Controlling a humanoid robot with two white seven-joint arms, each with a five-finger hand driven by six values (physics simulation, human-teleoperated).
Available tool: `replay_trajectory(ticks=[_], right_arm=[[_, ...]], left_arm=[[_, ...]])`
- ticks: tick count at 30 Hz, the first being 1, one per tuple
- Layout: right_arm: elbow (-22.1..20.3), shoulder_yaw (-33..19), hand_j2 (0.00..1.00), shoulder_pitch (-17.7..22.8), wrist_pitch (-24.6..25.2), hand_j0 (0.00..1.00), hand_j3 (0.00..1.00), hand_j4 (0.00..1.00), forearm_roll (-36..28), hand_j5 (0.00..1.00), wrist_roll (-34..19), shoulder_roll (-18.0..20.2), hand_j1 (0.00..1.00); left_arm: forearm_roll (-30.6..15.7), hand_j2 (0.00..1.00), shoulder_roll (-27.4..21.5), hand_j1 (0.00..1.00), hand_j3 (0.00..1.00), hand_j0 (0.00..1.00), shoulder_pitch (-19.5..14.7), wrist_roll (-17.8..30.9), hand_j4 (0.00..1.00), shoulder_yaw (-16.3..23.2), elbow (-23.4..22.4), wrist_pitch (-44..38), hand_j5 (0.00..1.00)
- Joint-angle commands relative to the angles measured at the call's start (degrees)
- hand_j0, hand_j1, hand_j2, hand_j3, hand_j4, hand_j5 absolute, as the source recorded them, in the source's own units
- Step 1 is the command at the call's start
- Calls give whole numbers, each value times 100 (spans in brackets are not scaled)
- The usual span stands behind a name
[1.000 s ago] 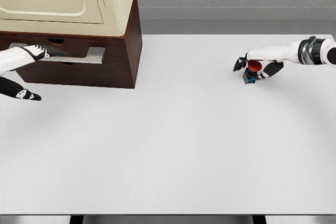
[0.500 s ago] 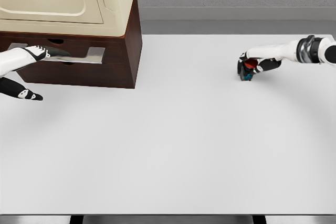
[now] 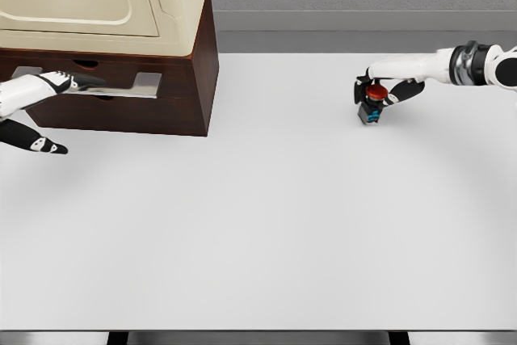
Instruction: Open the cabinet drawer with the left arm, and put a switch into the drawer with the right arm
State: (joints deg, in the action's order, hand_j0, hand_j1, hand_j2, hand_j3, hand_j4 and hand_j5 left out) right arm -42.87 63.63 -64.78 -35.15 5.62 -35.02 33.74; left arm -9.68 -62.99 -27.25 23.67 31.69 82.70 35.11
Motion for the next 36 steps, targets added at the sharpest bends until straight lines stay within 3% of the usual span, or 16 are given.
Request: replay_trajectory(ticks=[1,7,11,24,27,30,36], right_arm=[[-28,-17,52,0,15,52,52,52,-35,52,2,10,52],[-696,-17,52,-79,15,52,52,52,-44,52,2,89,52],[-863,-17,52,-88,15,52,52,52,-123,52,2,98,52],[-1549,-105,52,-132,15,52,52,52,-176,52,2,212,52],[-1786,-114,52,-132,15,52,52,52,-176,52,2,309,52],[-2357,-105,52,-132,15,52,52,52,-466,52,2,625,52],[-2938,-105,52,-220,15,52,52,52,-668,52,2,792,52]], left_arm=[[-43,100,41,100,100,100,0,-2,100,-5,-26,-11,100],[-34,100,111,100,100,100,0,-2,100,4,-113,-11,100],[-43,100,190,100,100,100,-325,-11,100,461,-263,-11,100],[-113,100,129,100,100,100,-325,-11,100,496,-254,-11,100],[-122,89,120,89,89,89,-325,-11,89,496,-263,-11,89],[-201,82,41,82,82,82,-325,-2,82,496,-254,-11,82],[-350,80,-135,80,80,80,-325,6,80,496,-228,-11,80]])
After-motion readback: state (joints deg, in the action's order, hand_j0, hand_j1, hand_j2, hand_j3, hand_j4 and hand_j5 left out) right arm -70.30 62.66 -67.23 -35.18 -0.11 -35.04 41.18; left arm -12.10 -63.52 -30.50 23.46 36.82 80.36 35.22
